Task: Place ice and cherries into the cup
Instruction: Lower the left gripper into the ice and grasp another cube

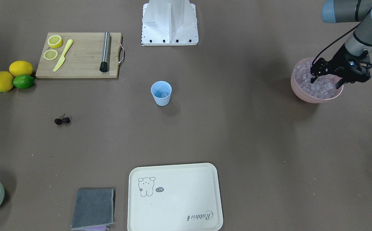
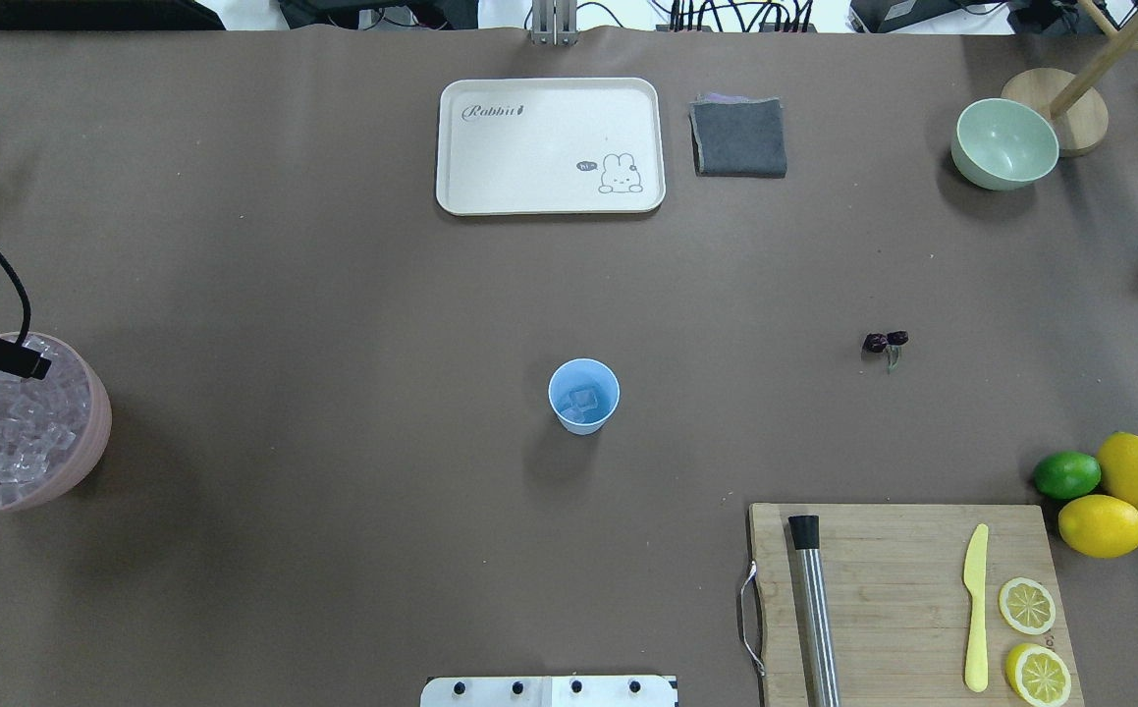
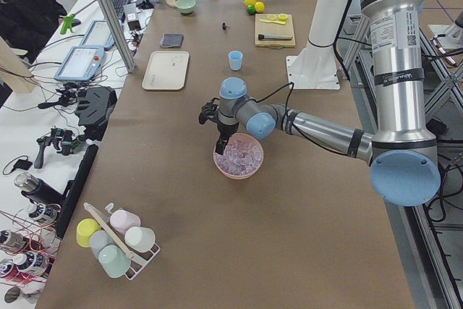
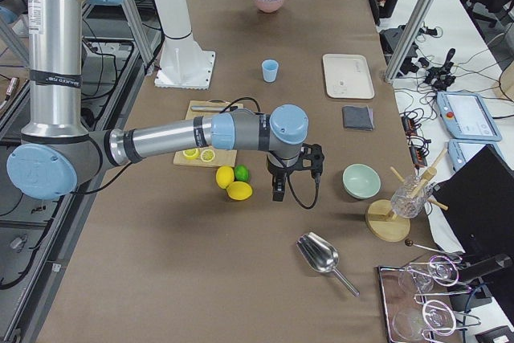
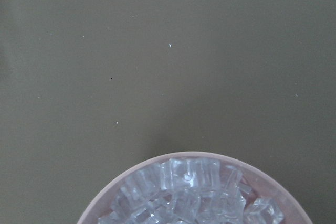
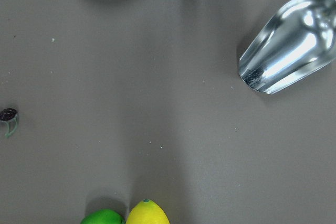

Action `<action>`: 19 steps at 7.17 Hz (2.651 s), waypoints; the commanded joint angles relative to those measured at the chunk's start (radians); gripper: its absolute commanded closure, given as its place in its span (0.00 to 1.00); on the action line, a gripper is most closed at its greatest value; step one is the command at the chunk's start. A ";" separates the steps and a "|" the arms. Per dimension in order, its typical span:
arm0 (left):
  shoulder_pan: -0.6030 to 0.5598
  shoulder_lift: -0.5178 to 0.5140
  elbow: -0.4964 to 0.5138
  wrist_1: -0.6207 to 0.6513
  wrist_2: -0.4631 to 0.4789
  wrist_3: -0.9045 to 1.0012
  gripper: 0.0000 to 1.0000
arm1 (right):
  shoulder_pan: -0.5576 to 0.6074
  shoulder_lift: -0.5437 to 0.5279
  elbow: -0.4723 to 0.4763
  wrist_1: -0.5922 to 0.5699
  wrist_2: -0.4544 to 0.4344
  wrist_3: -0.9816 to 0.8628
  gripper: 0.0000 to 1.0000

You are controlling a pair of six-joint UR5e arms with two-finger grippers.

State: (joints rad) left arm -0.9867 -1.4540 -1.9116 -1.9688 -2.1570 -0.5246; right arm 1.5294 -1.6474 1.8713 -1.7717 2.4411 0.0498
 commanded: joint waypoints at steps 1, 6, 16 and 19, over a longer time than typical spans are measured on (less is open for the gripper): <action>0.000 -0.039 0.045 0.002 -0.024 -0.011 0.03 | 0.000 -0.002 -0.001 0.000 -0.001 0.001 0.00; 0.000 -0.036 0.058 0.004 -0.024 0.003 0.16 | 0.000 -0.009 0.002 0.000 -0.001 0.001 0.00; 0.003 -0.055 0.106 0.004 -0.024 0.006 0.22 | 0.002 -0.023 0.020 0.000 -0.002 0.001 0.00; 0.003 -0.055 0.106 0.004 -0.024 0.006 0.31 | 0.005 -0.028 0.028 0.000 -0.002 -0.001 0.00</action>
State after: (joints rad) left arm -0.9833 -1.5100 -1.8059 -1.9650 -2.1813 -0.5185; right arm 1.5325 -1.6740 1.8974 -1.7717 2.4390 0.0496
